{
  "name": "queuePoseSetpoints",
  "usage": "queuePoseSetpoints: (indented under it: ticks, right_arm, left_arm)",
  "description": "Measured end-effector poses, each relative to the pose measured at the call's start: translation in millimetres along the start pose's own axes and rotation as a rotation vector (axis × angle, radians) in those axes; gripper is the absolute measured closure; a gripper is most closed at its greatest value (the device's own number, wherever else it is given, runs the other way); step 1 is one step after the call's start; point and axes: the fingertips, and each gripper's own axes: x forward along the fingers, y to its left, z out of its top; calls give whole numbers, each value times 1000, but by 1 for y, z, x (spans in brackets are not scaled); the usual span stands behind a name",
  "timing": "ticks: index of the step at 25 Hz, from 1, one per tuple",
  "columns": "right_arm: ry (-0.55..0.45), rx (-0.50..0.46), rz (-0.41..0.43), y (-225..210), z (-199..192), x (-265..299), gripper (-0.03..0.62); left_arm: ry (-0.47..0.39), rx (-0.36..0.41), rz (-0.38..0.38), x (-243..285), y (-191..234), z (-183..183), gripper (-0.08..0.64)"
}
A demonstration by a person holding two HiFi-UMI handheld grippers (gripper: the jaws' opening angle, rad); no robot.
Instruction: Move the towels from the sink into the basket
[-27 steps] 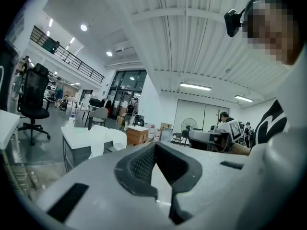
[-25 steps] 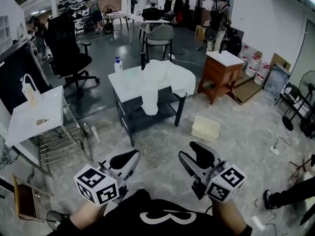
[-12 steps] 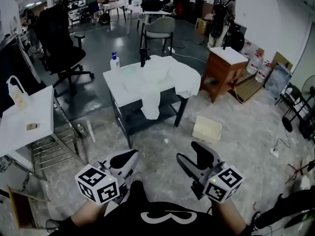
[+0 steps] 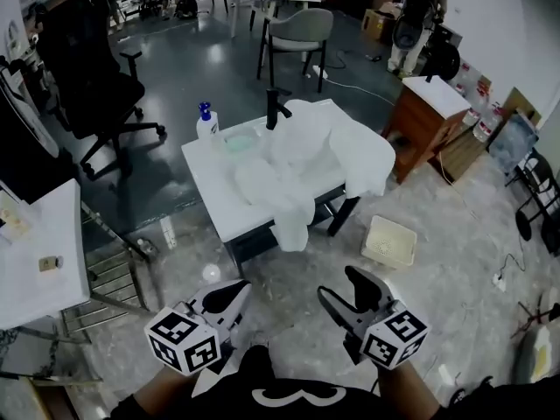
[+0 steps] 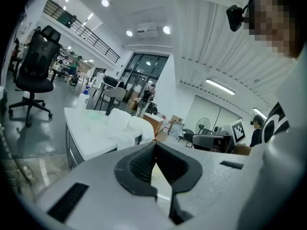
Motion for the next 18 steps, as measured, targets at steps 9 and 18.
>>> queuePoseSetpoints:
  ticks: [9,18]
  right_arm:
    - [122,-95,-63,-78,3,145,268]
    - [228,-108,-52,-132,-19,223,267]
  left_arm:
    - [55,-25,13,73,112,30,554]
    - [64,-45,77,114,160,47,554]
